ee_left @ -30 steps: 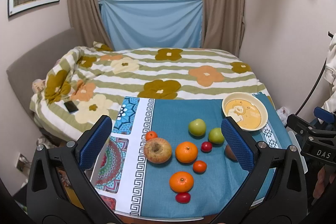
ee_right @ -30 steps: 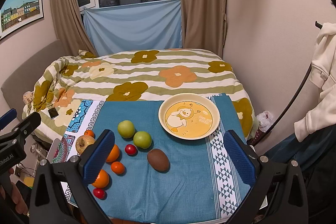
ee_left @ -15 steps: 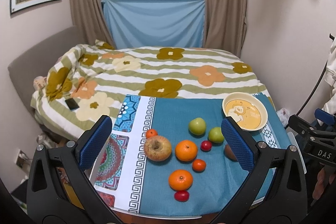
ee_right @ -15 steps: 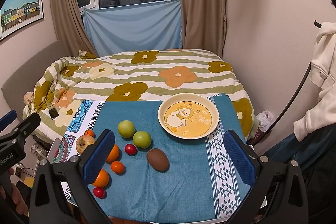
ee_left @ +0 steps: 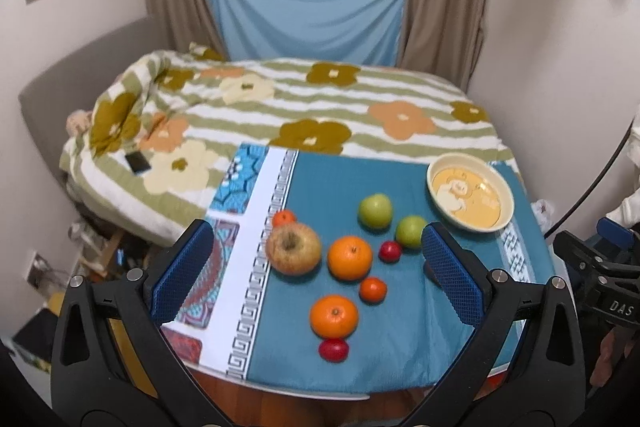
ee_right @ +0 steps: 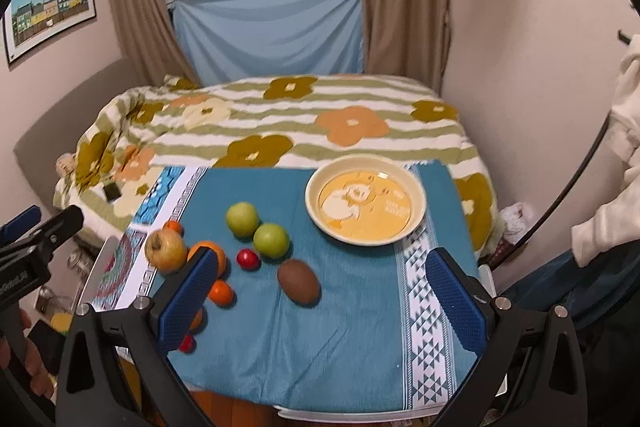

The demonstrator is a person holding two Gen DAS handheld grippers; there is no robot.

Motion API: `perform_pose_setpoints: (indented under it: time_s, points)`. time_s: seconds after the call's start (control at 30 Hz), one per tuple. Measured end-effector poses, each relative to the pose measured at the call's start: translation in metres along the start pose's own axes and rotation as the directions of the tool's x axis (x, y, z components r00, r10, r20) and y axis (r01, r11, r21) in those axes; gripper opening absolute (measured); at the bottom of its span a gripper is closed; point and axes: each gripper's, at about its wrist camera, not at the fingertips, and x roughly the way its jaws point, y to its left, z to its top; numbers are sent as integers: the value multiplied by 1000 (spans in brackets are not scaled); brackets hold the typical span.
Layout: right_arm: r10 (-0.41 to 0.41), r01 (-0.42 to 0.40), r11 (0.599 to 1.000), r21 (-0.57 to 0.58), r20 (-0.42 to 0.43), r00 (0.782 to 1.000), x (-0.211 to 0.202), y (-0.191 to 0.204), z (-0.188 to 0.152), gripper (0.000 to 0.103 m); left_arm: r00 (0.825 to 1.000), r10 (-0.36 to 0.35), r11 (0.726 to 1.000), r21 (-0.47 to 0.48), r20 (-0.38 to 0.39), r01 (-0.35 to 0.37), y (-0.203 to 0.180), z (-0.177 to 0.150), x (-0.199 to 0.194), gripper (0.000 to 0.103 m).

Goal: Organize fruits
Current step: 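Grasp the orange with the left tool while the right tool grasps the kiwi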

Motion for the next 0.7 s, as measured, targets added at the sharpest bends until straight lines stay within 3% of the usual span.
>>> perform_pose_setpoints:
  time_s: [0.3, 0.7]
  points:
    - [97, -104, 993, -63, -103, 990, 46, -24, -27, 103, 995, 70, 998, 11, -67, -70, -5, -53, 45, 103]
    - [145, -176, 972, -153, -196, 970, 123, -31, -54, 103, 980, 65, 998, 12, -186, -63, -18, -115, 110, 103]
